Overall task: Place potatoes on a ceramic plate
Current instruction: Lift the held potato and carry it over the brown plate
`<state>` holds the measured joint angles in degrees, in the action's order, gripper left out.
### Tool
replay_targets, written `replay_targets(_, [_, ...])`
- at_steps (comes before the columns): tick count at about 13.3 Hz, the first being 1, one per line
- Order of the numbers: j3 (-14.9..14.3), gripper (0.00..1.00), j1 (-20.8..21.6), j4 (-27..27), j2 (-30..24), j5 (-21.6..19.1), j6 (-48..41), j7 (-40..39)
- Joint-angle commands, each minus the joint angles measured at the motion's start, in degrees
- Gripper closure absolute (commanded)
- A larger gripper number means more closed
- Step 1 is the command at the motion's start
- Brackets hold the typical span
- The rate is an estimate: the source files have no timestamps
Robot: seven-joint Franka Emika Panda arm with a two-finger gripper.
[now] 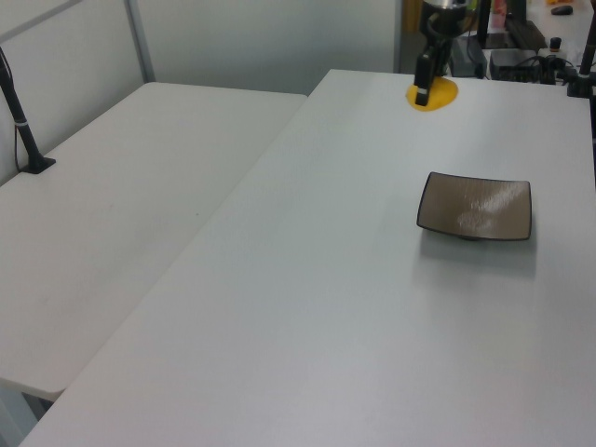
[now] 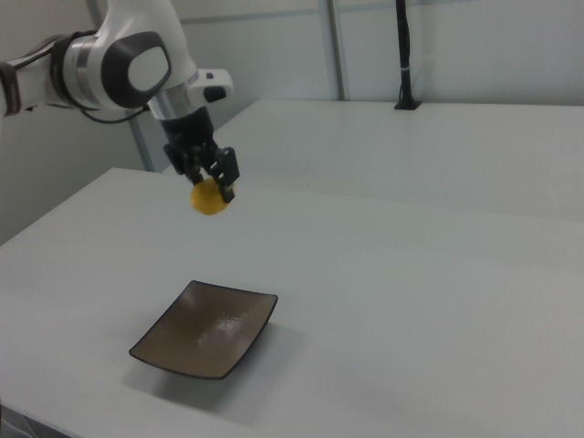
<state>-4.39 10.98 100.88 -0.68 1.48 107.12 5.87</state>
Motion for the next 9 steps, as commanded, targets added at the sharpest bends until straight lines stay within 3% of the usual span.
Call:
replay_targets(1, [-0.1, 1.0, 1.58, 11.59, -7.57, 0.9, 0.28, -0.77])
replay_targets(5, [-0.18, 1.0, 2.37, 17.75, -7.93, 1.16, 2.81, -0.77])
replay_targets(9, [-0.18, 1.0, 3.07, 27.06, -7.93, 1.16, 13.78, 0.02])
